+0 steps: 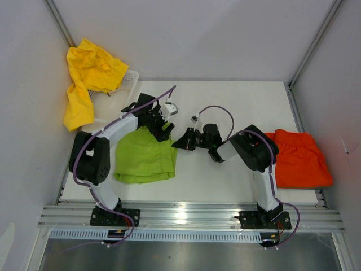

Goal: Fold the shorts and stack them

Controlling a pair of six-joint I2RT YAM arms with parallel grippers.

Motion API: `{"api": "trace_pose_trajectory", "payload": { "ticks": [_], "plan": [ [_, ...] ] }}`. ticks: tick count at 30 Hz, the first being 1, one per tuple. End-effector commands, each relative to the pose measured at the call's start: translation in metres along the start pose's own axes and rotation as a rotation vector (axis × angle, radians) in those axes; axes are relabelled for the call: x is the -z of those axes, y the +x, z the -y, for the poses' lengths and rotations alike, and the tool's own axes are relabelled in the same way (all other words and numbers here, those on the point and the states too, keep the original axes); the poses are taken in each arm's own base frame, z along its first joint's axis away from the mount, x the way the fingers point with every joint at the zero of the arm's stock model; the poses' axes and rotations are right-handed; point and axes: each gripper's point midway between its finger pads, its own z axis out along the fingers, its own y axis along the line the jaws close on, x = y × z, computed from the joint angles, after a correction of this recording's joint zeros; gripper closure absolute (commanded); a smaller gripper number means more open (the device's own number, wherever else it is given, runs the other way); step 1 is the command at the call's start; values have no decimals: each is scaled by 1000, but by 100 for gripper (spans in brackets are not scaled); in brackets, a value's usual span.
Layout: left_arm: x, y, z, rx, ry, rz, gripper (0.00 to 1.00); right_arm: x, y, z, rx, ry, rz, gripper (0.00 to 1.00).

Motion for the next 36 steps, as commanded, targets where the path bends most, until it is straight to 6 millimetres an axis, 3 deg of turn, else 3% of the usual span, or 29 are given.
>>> {"api": "trace_pose_trajectory", "payload": {
  "ticks": [1,12,18,24,30,33,36],
  "plan": [
    [-1,-8,-4,-52,0,53,5,2,-18,-27,76,-82,32,85],
    [-13,6,3,-50,46,29,10,7,-22,-30,76,-101,37,84],
    [-10,0,4,-45,66,42,45,7,-21,-29,74,-98,34,84],
    [11,-21,7,-67,46,108,80,5,-22,-29,74,-100,34,84],
    [28,-34,18,-99,28,120,88,-3,-25,-25,71,-71,28,84],
    [36,-36,21,-107,24,126,100,-11,-25,-22,64,-48,18,85],
    [42,-35,28,-97,37,127,100,-15,-25,-19,48,-38,26,85]
  ]
}}
